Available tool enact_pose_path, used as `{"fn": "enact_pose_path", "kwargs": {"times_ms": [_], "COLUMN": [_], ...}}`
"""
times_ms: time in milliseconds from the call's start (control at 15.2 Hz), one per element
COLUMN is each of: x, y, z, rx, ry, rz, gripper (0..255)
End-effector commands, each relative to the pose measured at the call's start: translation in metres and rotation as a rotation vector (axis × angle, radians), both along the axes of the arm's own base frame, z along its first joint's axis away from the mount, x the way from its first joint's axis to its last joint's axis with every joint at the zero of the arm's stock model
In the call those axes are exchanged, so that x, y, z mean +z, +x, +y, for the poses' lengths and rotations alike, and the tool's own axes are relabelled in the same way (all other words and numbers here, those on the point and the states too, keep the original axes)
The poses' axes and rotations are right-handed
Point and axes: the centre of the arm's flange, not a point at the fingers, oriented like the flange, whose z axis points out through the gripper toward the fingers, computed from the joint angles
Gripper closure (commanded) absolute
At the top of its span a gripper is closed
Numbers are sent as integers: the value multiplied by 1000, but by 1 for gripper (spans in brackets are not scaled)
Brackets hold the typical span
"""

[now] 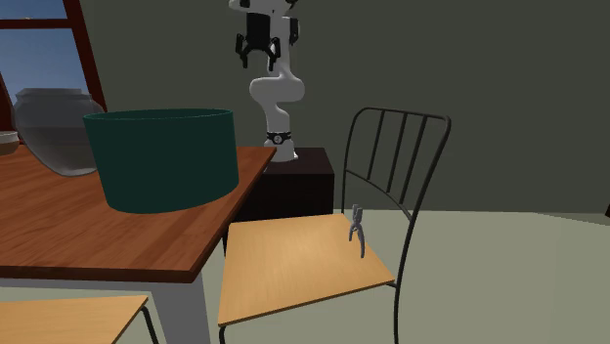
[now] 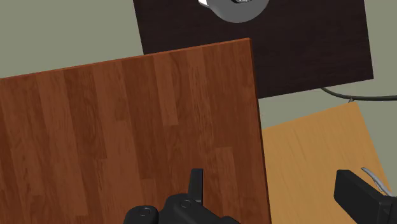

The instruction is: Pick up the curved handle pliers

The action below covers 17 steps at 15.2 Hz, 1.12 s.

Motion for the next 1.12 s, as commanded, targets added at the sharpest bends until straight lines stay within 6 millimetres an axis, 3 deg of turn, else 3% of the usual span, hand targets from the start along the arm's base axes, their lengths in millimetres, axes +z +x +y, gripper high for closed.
{"fn": "enact_pose_path", "kwargs": {"times_ms": [0,1056], "x": [0,-150], "y": [0,72], "z": [0,118], "rx": [0,-137], "ry": [0,25], "rz": [0,-57], "gripper": [0,0]}}
